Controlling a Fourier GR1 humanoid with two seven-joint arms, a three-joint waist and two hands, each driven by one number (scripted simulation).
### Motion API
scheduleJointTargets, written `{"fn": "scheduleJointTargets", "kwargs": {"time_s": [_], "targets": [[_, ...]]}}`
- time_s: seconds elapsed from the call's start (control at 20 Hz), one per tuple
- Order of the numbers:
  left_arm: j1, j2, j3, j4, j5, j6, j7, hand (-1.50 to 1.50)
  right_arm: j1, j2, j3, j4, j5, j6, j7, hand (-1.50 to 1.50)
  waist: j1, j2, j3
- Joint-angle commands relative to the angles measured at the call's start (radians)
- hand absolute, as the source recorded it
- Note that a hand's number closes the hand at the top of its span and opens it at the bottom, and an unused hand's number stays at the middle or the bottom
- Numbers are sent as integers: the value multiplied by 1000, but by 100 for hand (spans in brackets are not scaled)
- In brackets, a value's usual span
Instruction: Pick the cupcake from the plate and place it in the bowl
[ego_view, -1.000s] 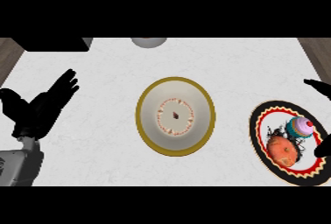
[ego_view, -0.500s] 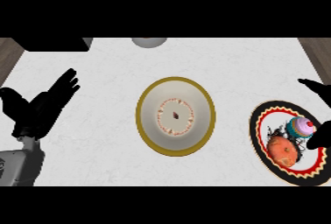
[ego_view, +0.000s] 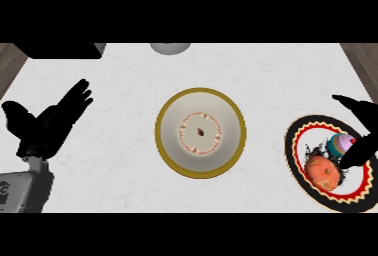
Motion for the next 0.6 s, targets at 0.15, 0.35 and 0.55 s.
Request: {"fn": "scheduleJointTargets", "kwargs": {"time_s": [0.15,0.35,0.55], "targets": [[-5,-38,1,-44,-29,25,39,0,-48,36,-7,172,100,-47,-87,-150,1,0,0],[4,-49,-6,-17,-64,14,-15,0,-58,46,1,252,149,-81,-137,-150,3,1,0],[-22,-11,36,-44,-10,-36,72,0,-84,50,-35,292,157,-54,-134,-150,1,0,0]]}}
